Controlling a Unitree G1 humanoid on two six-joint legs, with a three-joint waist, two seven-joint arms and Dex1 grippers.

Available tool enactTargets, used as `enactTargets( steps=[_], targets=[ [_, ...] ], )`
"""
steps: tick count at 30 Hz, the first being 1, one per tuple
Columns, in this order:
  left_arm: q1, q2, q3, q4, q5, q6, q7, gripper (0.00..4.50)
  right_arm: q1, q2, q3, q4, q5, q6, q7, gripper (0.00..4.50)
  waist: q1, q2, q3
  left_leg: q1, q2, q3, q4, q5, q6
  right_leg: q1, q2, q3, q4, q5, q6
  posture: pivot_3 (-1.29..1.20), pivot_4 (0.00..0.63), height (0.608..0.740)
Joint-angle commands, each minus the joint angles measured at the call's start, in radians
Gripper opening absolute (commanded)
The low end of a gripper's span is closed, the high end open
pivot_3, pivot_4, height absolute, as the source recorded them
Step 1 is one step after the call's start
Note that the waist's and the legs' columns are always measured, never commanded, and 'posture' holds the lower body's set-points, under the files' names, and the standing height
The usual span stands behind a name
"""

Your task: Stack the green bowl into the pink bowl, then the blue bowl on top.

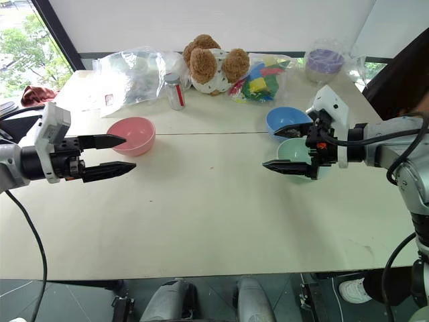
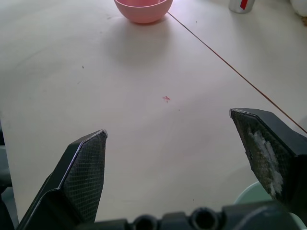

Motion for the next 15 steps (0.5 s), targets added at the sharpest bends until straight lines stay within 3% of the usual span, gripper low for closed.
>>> enactTargets(
  steps=[1,15],
  targets=[
    [0.006,0.009,0.005,-0.032,-0.002,-0.002,-0.003,4.43,-0.020,0.002,-0.005,-0.007,-0.006,-0.016,0.005,4.50,0.000,0.000,0.000,0.000,0.000,0.000,0.000,0.000,0.000,0.000,0.000,0.000,0.000,0.000,0.000,0.00,0.150,0.740],
    [0.021,-0.011,0.012,-0.074,-0.017,0.007,0.026,4.43,-0.031,0.022,0.015,0.019,-0.023,-0.020,0.003,4.50,0.000,0.000,0.000,0.000,0.000,0.000,0.000,0.000,0.000,0.000,0.000,0.000,0.000,0.000,0.000,0.00,0.150,0.740]
  ],
)
